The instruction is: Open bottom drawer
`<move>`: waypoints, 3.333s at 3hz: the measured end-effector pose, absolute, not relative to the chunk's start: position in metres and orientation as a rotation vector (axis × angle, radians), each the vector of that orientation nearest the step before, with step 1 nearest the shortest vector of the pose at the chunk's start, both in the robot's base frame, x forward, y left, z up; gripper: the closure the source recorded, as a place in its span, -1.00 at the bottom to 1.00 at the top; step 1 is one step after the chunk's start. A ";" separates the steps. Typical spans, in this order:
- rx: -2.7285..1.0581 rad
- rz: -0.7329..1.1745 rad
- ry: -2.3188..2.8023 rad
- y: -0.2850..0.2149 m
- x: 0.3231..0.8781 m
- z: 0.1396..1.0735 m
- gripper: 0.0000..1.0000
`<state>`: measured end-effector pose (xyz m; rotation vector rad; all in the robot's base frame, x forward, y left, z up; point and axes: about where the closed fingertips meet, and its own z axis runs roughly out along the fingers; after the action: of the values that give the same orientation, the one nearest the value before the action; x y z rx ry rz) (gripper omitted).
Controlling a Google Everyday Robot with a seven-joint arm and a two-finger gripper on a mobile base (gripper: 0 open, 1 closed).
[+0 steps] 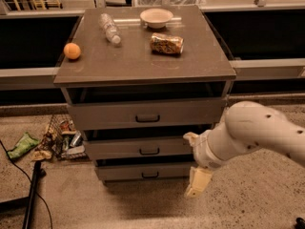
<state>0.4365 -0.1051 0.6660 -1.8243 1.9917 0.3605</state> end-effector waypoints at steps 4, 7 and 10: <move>-1.748 0.647 1.909 -0.058 0.460 0.532 -1.00; -1.829 0.511 2.003 -0.131 0.510 0.389 -1.00; -1.854 0.515 1.990 -0.147 0.543 0.316 -1.00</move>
Offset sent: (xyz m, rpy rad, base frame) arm 0.0552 0.0608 -0.1778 0.3346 0.1335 0.0170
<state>0.5431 -0.1471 0.3160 -1.8538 1.9896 0.5150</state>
